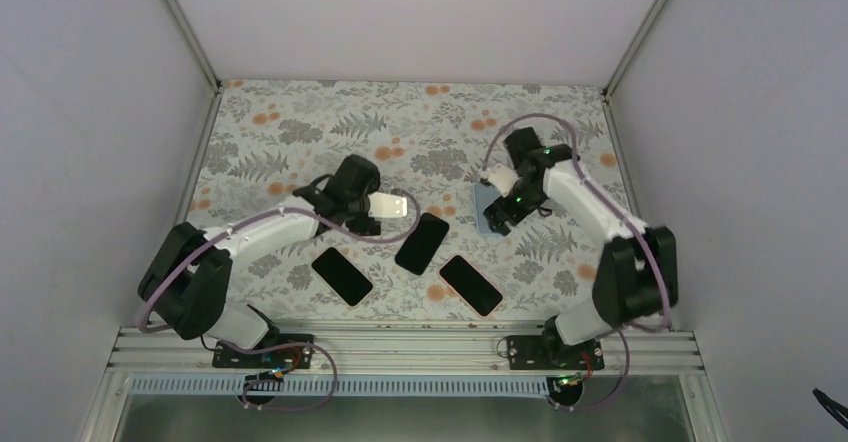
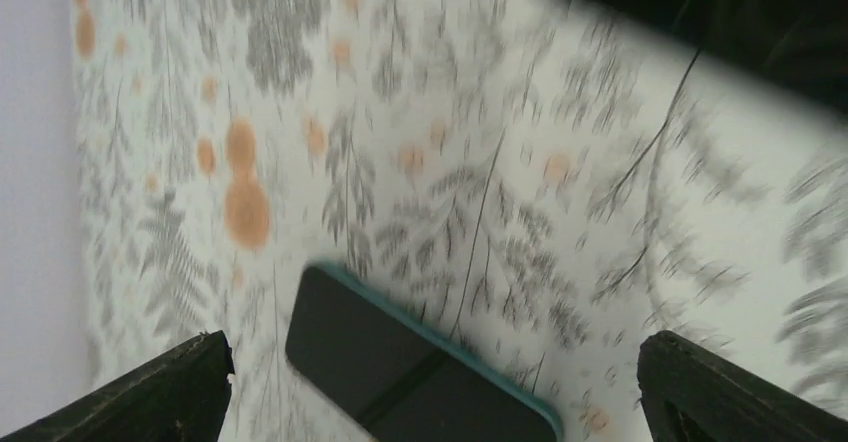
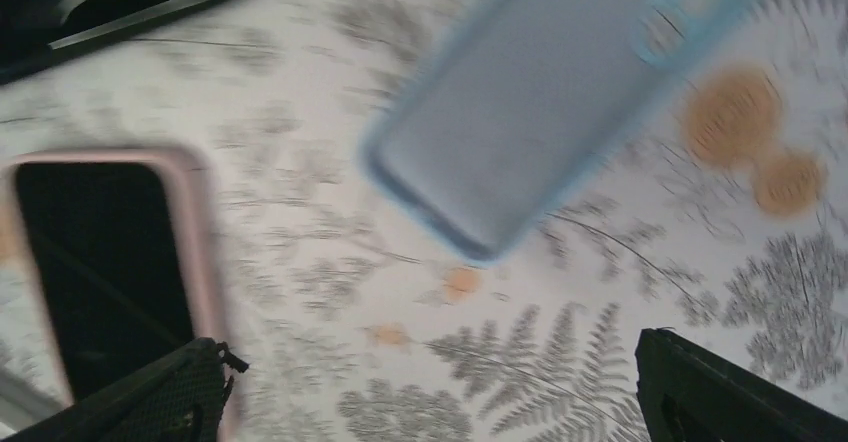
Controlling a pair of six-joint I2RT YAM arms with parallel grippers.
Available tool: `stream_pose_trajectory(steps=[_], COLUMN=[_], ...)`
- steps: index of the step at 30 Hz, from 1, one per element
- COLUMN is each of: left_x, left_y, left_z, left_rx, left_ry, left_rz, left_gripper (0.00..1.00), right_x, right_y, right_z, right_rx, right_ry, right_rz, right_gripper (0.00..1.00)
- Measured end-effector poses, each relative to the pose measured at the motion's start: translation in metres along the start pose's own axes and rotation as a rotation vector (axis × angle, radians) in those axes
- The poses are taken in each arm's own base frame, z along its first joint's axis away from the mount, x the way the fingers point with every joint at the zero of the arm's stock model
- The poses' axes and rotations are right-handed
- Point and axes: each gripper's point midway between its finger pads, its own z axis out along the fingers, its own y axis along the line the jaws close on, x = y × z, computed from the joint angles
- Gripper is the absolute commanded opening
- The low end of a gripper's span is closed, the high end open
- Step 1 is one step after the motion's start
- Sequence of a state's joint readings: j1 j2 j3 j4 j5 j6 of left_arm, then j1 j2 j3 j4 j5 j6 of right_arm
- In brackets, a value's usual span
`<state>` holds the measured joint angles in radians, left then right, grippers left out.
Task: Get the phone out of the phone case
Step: Place the phone case at the center of the board, then pick up the phone at the center of the board.
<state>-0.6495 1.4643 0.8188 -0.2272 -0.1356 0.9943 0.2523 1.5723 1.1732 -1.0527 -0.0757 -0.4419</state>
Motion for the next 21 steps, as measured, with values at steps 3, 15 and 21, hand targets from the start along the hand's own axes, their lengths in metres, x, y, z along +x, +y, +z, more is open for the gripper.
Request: stream_pose_trajectory(steps=[3,15,21], left_x=[-0.032,-0.038,-0.019], left_y=[0.014,0.077,0.086], left_z=[-0.024,-0.079,-0.079], left_rx=[0.119,0.236,0.236], left_ry=[-0.110,-0.268,-0.253], left_rz=[-0.078,-0.407,-0.493], left_gripper=[1.00,1.00,1.00], right_x=[-0.005,0.038,0.030], right_y=[0.052,0.144,0.158], right_z=[-0.019,0.046,0.047], right_rx=[0.019,0.033,0.030], right_ry=[-0.055,0.128,0.087], right_rz=[-0.171,-0.425,-0.454], right_gripper=[1.00,1.00,1.00])
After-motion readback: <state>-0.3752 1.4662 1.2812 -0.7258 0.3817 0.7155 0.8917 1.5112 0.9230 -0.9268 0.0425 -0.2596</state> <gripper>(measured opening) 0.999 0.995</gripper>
